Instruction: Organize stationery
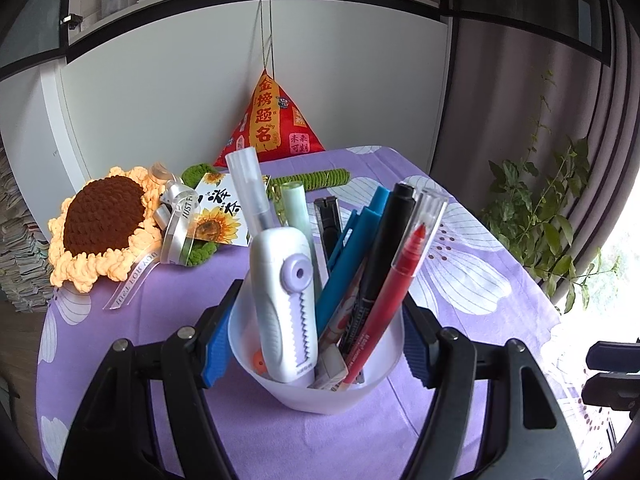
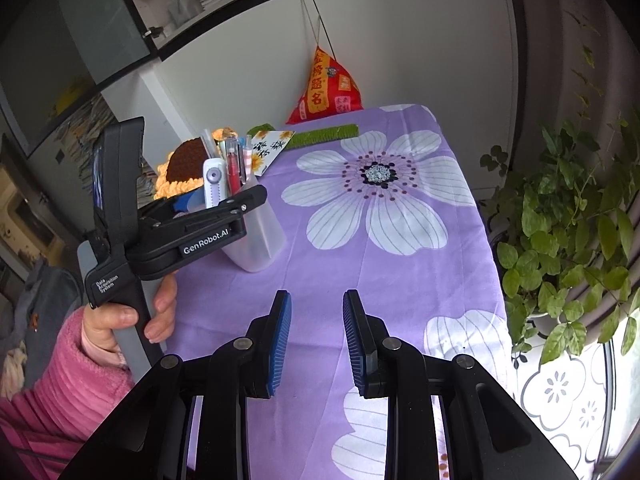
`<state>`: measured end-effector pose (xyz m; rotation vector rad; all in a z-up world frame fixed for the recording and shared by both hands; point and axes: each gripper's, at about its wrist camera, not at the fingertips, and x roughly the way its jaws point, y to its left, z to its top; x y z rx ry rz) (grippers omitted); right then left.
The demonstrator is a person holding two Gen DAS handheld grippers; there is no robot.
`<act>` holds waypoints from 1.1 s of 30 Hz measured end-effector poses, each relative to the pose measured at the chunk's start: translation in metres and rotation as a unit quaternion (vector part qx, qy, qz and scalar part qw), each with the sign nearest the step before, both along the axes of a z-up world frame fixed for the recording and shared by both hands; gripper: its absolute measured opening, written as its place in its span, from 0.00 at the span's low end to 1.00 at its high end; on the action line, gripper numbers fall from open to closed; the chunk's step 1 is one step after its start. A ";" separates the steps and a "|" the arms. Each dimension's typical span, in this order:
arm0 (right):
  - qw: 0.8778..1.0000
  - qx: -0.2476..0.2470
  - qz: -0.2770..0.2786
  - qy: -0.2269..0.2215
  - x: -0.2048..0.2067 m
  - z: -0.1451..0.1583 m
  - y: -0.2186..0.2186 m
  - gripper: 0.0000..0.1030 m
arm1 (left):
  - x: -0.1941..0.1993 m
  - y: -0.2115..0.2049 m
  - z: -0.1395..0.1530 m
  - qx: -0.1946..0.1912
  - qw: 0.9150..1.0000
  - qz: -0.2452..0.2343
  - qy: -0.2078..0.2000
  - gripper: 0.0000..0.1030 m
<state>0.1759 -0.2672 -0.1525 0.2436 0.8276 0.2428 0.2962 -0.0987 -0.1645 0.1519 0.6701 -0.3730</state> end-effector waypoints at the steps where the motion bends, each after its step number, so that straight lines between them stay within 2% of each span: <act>1: 1.000 0.001 0.000 0.000 0.000 0.000 0.000 0.26 | 0.000 0.000 0.000 0.001 1.000 0.000 0.000 0.67; 6: 1.000 0.003 -0.001 0.000 -0.001 0.000 0.002 0.26 | -0.001 0.001 -0.002 0.000 1.000 0.006 0.001 0.69; 10: 1.000 0.001 0.001 0.001 -0.002 0.001 0.006 0.26 | -0.008 -0.003 -0.006 0.014 1.000 -0.001 0.006 0.81; 15: 1.000 -0.002 0.003 -0.002 -0.006 0.005 0.010 0.26 | -0.020 -0.004 -0.007 0.030 1.000 -0.006 -0.001 0.83; 20: 1.000 -0.005 0.002 -0.002 -0.010 0.009 0.013 0.26 | -0.030 0.006 -0.005 0.024 1.000 -0.003 0.004 0.85; 26: 1.000 -0.010 0.000 -0.007 -0.016 0.016 0.019 0.26 | -0.062 0.023 0.006 0.027 1.000 0.014 -0.006 0.85; 28: 1.000 -0.013 0.002 -0.010 -0.019 0.019 0.023 0.26 | -0.076 0.025 0.012 0.039 0.999 0.018 -0.012 0.85; 33: 0.999 -0.032 -0.002 -0.029 -0.027 0.040 0.035 0.26 | -0.106 0.036 0.045 0.064 0.996 0.053 -0.037 0.85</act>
